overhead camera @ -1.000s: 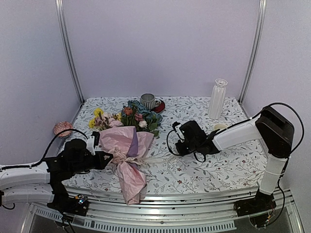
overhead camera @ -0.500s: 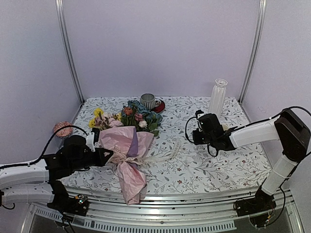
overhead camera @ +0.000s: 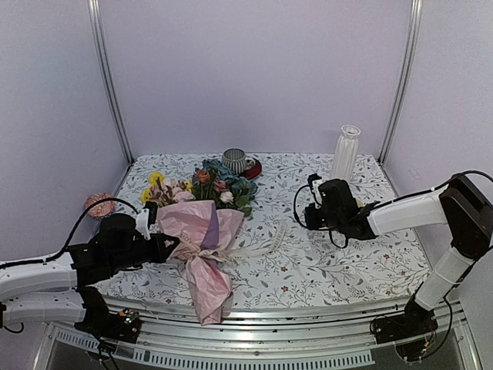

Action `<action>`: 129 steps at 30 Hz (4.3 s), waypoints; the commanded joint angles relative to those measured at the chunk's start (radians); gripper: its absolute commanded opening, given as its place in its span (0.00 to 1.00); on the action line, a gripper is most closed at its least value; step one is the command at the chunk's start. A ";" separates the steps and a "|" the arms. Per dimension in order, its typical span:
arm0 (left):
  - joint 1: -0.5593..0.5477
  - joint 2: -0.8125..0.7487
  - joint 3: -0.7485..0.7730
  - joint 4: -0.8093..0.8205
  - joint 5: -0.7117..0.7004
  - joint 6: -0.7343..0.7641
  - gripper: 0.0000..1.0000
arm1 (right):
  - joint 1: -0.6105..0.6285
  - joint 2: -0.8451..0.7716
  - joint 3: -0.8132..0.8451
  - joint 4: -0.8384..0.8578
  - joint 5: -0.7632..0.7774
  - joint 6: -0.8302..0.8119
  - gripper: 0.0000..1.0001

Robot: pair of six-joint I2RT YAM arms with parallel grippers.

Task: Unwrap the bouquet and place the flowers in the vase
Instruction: Pick up the ribbon from the tied bouquet, then untie the ribbon from the tied bouquet.

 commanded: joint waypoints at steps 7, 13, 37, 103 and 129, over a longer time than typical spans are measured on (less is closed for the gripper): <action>0.012 -0.017 0.005 -0.009 0.004 0.028 0.00 | 0.014 -0.207 -0.132 0.245 -0.421 -0.220 0.33; 0.012 -0.017 0.014 -0.012 0.001 0.046 0.00 | 0.014 -0.187 -0.058 0.195 -0.480 -0.260 0.61; 0.012 -0.054 -0.012 -0.031 0.003 0.065 0.00 | 0.066 0.008 0.219 -0.215 -0.633 -0.449 0.97; 0.015 -0.112 0.065 -0.162 -0.023 0.059 0.00 | 0.073 0.042 0.048 0.008 -0.179 -0.425 0.02; 0.015 -0.193 0.108 -0.242 -0.092 0.033 0.00 | 0.000 -0.059 -0.042 0.092 -0.021 -0.308 0.02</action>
